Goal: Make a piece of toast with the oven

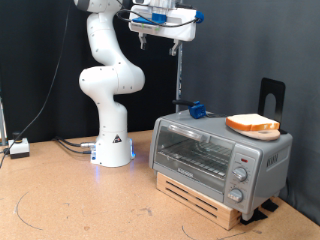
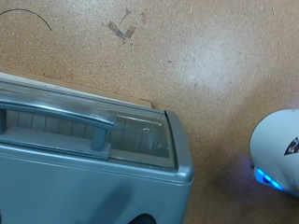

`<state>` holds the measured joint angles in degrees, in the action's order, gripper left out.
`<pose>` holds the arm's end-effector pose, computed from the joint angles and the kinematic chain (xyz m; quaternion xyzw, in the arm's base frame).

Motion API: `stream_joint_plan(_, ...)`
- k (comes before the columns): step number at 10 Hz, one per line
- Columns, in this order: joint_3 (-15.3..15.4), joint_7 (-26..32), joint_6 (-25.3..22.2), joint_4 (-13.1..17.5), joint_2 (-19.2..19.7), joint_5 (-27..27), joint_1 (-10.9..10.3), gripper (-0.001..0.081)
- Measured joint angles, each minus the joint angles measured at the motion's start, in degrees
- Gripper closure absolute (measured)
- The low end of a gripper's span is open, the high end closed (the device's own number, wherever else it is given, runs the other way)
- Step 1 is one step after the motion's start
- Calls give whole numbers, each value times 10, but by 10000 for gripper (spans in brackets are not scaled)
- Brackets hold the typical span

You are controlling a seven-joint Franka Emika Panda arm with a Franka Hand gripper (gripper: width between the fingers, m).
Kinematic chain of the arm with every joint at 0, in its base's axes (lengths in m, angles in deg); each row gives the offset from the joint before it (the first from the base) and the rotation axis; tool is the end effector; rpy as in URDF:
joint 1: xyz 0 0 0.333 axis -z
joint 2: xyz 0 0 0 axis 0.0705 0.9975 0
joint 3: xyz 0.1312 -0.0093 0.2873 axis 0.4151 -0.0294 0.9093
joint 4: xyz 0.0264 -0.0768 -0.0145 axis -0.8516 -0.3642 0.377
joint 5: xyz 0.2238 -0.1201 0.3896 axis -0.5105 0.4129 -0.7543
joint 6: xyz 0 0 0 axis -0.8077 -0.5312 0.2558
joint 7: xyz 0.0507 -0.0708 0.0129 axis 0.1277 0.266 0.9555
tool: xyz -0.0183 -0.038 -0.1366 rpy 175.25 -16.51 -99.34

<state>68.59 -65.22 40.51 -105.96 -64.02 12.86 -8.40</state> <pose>0.3986 0.0572 0.5557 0.6246 -0.7800 0.0085 0.0372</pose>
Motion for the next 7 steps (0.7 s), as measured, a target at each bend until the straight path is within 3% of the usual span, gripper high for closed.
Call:
stream_joint_plan(2, -9, 92, 18, 1, -11, -56, -29, -3)
stream_joint_plan(5, -20, 260, 54, -3, -13, -69, -74, -3)
stream_joint_plan(6, -19, 236, 53, -3, -14, -69, -71, -3)
stream_joint_plan(7, -26, 278, 53, -3, -16, -96, -79, -3)
